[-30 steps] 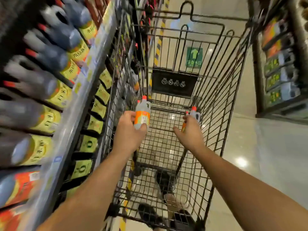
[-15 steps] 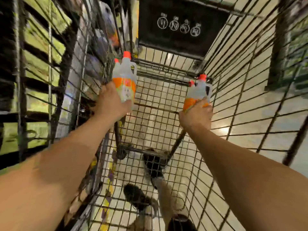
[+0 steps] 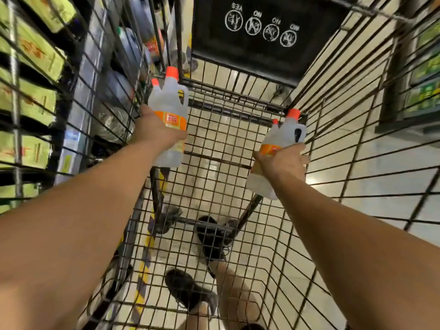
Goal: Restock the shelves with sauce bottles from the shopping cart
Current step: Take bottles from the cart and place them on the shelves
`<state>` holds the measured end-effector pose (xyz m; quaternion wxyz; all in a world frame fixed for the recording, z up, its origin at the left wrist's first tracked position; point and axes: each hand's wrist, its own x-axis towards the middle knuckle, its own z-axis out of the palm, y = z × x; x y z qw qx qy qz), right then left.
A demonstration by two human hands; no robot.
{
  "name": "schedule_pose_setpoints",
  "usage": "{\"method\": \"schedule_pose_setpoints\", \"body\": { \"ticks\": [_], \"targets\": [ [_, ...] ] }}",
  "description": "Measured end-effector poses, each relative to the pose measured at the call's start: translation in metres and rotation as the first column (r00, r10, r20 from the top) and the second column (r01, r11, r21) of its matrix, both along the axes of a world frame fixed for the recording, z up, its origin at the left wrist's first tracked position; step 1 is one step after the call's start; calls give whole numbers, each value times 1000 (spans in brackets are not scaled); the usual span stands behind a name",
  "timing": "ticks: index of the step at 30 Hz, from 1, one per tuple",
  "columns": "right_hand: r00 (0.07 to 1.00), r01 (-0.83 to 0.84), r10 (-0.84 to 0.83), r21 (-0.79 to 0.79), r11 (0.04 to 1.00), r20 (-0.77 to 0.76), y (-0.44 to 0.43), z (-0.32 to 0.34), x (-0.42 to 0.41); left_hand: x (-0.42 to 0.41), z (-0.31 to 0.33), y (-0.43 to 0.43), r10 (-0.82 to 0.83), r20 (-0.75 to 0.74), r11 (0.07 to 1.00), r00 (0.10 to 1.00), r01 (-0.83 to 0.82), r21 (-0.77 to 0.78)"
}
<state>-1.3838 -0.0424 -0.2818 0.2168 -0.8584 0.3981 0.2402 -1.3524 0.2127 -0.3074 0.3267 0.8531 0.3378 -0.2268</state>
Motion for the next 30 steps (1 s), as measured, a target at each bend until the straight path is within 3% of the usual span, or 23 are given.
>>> {"method": "schedule_pose_setpoints", "body": {
  "ticks": [8,17,25,30],
  "targets": [
    [988,153,-153,68,986,-7,-4,-7,11,3,2,-1,30,-33,1000,999,-30,-9],
    [972,233,-237,175,957,0,-8,-4,12,-43,15,-21,139,103,984,985,-126,-126],
    [985,61,-94,217,974,142,-2,27,-21,-91,69,-46,237,261,943,936,-157,-292],
    [926,-124,27,235,964,377,9,71,-47,-123,127,-53,290,385,918,876,-142,-370]
  ]
}}
